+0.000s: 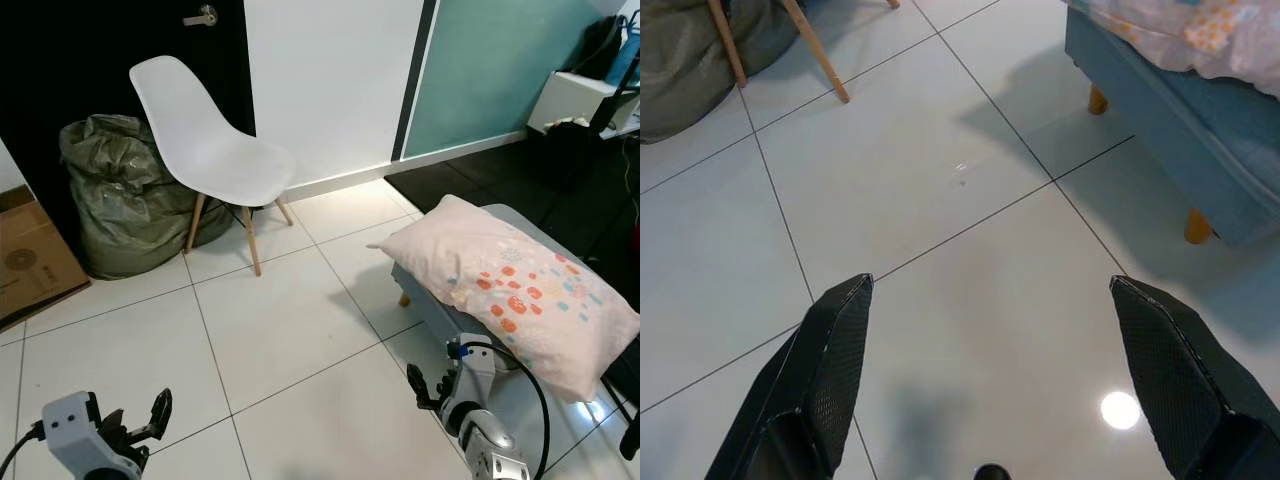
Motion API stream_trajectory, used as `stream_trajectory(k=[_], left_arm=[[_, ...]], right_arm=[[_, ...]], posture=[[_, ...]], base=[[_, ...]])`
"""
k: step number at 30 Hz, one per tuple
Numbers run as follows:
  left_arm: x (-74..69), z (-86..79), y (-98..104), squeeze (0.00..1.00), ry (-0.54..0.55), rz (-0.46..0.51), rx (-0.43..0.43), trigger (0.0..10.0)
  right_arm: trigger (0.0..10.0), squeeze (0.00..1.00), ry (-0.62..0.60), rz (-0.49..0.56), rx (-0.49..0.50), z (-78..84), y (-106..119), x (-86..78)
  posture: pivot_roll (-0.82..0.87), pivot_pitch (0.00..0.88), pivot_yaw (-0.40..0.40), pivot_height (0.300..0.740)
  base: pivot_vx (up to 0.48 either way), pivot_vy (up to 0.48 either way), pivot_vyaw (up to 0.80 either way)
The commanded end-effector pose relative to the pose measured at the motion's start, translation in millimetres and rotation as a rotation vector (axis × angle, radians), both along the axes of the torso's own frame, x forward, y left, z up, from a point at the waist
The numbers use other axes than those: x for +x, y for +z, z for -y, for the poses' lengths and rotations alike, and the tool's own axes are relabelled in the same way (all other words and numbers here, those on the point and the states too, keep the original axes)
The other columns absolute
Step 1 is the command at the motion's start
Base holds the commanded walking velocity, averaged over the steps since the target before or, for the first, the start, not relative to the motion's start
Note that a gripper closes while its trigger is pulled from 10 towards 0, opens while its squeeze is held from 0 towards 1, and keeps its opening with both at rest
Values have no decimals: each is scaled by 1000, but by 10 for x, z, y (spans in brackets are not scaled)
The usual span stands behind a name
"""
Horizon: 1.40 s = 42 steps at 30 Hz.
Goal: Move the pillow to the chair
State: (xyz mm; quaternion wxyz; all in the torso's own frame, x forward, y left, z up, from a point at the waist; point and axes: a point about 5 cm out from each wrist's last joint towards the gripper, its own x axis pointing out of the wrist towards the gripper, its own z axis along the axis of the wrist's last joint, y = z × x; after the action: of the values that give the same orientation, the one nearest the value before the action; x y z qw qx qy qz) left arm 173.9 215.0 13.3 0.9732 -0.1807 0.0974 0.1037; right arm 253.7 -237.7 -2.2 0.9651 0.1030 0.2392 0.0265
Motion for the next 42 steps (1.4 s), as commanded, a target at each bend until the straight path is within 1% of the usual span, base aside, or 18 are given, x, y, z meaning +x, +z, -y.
stream_trajectory(k=[1,5,10,12,17,30,36,37,41,42], left_arm=[[-19,-4,-15,0,11,-8,7,10000],[18,-28,6,0,14,-2,12,10000],[24,-36,3,0,13,-3,13,10000],[40,-47,7,0,-11,-10,26,10000],[26,-35,-11,0,-21,-18,40,10000],[-14,-1,-7,0,-11,-15,32,10000],[-44,10,18,0,-9,-10,29,10000],[-43,13,24,0,-10,-10,30,10000],[-31,27,34,0,-11,-10,31,10000],[-12,43,39,0,-10,-18,33,10000]], right_arm=[[10000,0,-14,-9,10,19,-21,-18],[10000,0,-13,-5,10,0,-1,20],[10000,0,-14,-5,11,-9,-3,25],[10000,0,-12,-2,13,-38,0,36],[10000,0,-6,-5,14,-36,-17,18],[10000,0,-10,-3,11,6,-17,-17],[10000,0,-10,4,10,25,1,-36],[10000,0,-10,5,10,30,6,-34],[10000,0,-9,7,8,45,19,-22],[10000,0,-9,8,6,63,34,-6]], posture=[[-35,0,-77,740],[-41,18,-64,740],[-42,17,-59,740],[-56,11,-45,740],[-48,0,-56,740],[-61,0,-59,740],[-72,22,-55,740],[-86,41,-50,740],[-103,46,-58,740],[-118,64,-53,740]], base=[[0,0,0],[0,0,0],[0,0,0],[0,0,0],[0,0,0],[0,0,0],[0,0,0],[0,0,0],[0,0,0],[0,0,0]])
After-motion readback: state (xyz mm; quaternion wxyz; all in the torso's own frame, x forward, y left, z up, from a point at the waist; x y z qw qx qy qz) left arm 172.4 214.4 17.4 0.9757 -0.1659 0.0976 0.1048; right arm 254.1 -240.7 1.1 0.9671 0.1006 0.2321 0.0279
